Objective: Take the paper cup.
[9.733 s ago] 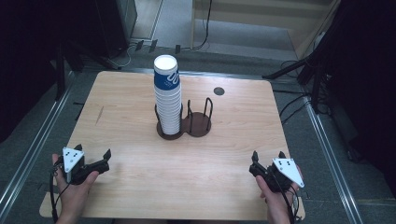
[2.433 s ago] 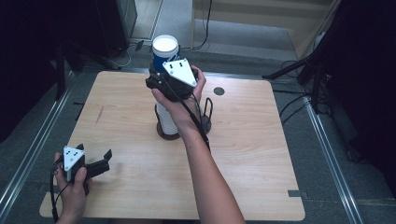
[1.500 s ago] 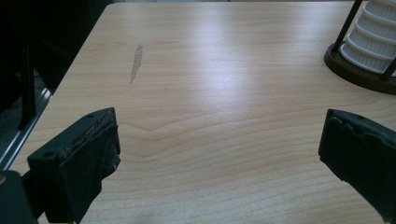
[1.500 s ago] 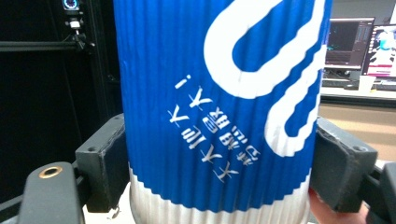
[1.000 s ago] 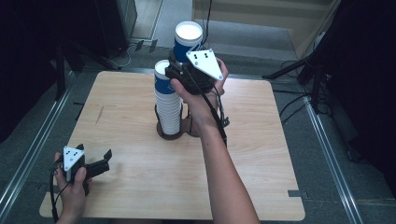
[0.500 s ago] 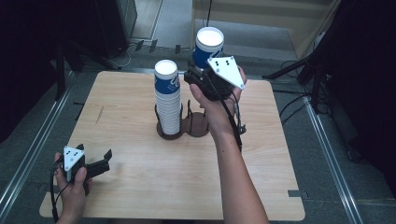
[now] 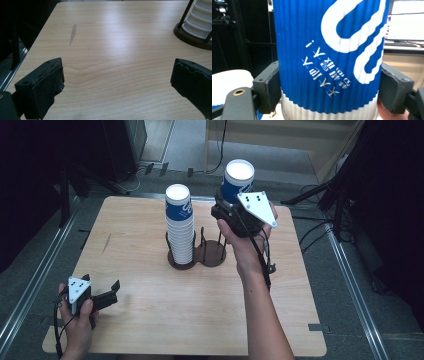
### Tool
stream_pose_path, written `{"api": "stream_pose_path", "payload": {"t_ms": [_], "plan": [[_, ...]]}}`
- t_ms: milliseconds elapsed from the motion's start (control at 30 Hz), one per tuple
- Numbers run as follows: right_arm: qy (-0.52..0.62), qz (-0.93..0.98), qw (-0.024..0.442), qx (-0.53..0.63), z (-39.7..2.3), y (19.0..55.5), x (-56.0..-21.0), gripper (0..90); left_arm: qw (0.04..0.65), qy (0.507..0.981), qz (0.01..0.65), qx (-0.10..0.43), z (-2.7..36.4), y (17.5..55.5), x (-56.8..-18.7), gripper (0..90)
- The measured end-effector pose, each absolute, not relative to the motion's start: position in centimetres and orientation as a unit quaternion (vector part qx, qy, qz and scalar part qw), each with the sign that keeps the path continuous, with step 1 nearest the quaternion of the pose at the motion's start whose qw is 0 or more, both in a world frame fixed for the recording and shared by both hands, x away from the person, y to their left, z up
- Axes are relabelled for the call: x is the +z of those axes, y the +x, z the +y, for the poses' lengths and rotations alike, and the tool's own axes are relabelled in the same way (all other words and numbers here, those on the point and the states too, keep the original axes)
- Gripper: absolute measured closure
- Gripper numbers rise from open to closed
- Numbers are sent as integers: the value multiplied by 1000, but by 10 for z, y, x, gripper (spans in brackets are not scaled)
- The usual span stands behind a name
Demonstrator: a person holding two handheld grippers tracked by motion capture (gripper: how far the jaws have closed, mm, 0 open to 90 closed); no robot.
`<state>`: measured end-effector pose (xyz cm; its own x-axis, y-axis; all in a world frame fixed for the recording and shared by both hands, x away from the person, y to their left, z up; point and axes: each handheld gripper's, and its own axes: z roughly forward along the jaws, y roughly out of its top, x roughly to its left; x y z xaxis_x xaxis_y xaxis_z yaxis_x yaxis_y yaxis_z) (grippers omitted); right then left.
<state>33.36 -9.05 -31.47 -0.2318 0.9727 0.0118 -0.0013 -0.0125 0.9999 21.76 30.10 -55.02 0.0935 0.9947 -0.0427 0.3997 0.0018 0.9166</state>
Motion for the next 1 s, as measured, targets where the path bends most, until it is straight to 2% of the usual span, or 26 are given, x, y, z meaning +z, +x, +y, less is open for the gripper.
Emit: {"api": "stream_pose_path", "payload": {"t_ms": [1000], "plan": [[454,553,431,550,-116,310,-345,181,416,611,569,361,300,217,-550,0]]}}
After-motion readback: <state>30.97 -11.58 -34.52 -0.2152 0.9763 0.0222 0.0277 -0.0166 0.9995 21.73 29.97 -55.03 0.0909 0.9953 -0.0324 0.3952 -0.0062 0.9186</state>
